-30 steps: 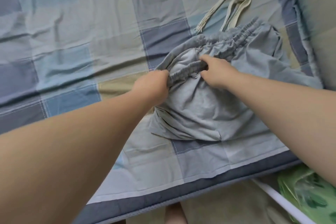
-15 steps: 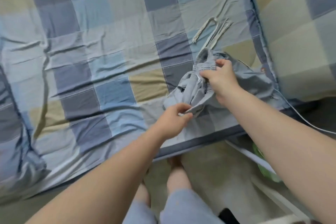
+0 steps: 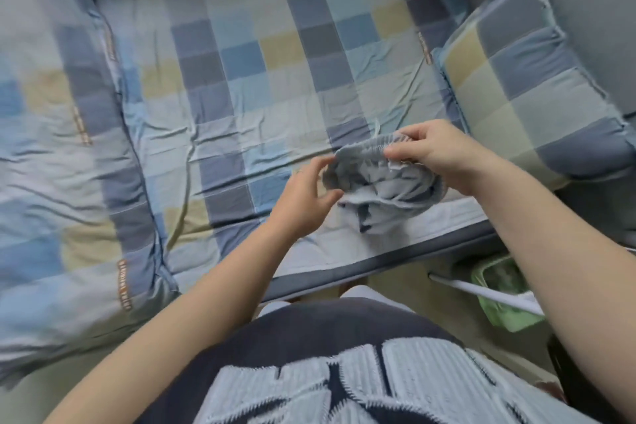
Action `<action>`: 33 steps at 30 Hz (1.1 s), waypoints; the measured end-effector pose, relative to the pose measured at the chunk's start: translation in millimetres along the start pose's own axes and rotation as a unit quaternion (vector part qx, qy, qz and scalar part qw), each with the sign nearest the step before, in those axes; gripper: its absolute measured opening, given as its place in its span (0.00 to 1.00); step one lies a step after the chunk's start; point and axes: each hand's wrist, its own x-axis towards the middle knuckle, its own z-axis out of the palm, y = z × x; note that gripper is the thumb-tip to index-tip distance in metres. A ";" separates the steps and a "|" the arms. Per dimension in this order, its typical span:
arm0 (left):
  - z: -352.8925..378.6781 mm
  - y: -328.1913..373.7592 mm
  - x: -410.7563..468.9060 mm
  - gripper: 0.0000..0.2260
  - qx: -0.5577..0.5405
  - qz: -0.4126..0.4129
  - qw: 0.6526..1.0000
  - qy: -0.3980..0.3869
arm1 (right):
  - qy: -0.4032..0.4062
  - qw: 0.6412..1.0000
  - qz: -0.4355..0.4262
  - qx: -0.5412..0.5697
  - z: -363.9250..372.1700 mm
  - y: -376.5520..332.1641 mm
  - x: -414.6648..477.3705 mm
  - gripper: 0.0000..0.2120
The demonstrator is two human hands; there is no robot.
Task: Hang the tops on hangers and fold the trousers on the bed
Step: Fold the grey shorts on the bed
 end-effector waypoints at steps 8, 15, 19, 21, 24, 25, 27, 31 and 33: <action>-61.2 30.4 -28.5 0.15 0.039 0.111 0.987 0.113 | -0.117 0.983 -0.136 -0.035 47.1 -97.4 -68.3 0.11; -156.3 5.0 -48.6 0.07 0.119 0.066 0.954 0.268 | 0.074 0.936 -0.260 -0.227 57.8 -132.0 -69.8 0.04; -201.5 -11.5 -63.7 0.14 0.147 0.011 0.940 0.307 | 0.172 0.893 -0.283 -0.305 60.6 -131.7 -48.2 0.06; -218.7 -23.7 -71.4 0.14 0.153 -0.019 0.934 0.321 | 0.206 0.874 -0.280 -0.339 62.4 -130.5 -35.4 0.10; -238.0 -47.7 -81.1 0.11 0.145 -0.076 0.930 0.330 | 0.248 0.850 -0.258 -0.387 66.2 -120.8 -16.3 0.12; -242.0 -55.2 -84.2 0.10 0.143 -0.095 0.929 0.328 | 0.259 0.842 -0.244 -0.406 68.4 -115.7 -11.5 0.12; -245.9 -67.6 -91.2 0.09 0.127 -0.130 0.929 0.321 | 0.280 0.830 -0.215 -0.432 73.1 -102.6 -3.2 0.10; -250.3 -92.5 -100.6 0.11 0.042 -0.190 0.926 0.324 | 0.315 0.897 -0.109 -0.289 80.7 -83.8 13.2 0.10; -253.8 -103.1 -101.8 0.12 0.009 -0.207 0.924 0.321 | 0.260 0.963 -0.010 -0.064 91.1 -86.4 14.2 0.14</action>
